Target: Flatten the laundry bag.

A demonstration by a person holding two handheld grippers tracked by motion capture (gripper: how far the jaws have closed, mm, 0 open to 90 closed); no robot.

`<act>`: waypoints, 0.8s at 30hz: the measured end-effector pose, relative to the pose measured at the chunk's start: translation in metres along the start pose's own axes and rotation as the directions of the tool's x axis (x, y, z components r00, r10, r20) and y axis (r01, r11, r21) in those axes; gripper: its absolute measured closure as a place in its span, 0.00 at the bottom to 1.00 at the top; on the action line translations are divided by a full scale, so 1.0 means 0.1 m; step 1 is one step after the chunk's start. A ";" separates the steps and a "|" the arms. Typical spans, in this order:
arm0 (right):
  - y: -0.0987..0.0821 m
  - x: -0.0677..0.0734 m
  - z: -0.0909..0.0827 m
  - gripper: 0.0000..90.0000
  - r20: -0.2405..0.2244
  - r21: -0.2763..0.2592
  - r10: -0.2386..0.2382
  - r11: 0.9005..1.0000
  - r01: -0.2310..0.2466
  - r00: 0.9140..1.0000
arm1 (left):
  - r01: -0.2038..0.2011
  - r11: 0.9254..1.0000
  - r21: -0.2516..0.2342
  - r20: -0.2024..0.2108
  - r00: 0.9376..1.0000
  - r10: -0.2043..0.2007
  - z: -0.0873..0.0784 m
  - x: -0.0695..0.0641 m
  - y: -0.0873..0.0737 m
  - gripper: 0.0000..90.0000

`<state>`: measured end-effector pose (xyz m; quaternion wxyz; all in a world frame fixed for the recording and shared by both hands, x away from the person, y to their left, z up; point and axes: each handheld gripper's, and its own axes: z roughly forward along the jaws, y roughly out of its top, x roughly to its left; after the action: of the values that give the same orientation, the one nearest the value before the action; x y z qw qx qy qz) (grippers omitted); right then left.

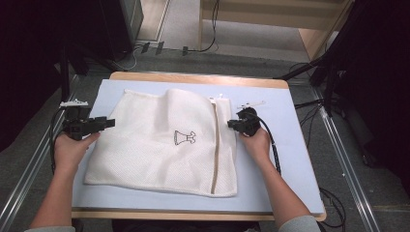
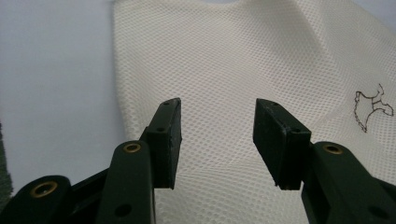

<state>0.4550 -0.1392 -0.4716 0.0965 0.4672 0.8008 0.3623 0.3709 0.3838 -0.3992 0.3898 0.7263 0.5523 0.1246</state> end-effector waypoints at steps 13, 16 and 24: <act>-0.13 0.03 -0.24 0.99 0.014 0.036 -0.026 0.999 0.026 1.000 | -0.033 0.999 0.019 0.036 0.999 0.033 0.17 -0.13 0.04 0.58; -0.23 0.03 -0.35 0.99 0.002 0.024 -0.034 0.999 0.034 0.999 | -0.048 0.999 0.024 0.048 0.998 0.047 0.22 -0.15 0.07 0.58; -0.53 0.02 -0.52 0.98 -0.050 0.016 -0.026 1.000 0.026 0.998 | -0.055 0.998 0.024 0.069 0.996 0.053 0.33 -0.19 0.15 0.58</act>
<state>0.3924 -0.1793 -0.4693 0.0773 0.4483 0.8119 0.3659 0.3945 0.3507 -0.4062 0.3955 0.7497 0.5205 0.1032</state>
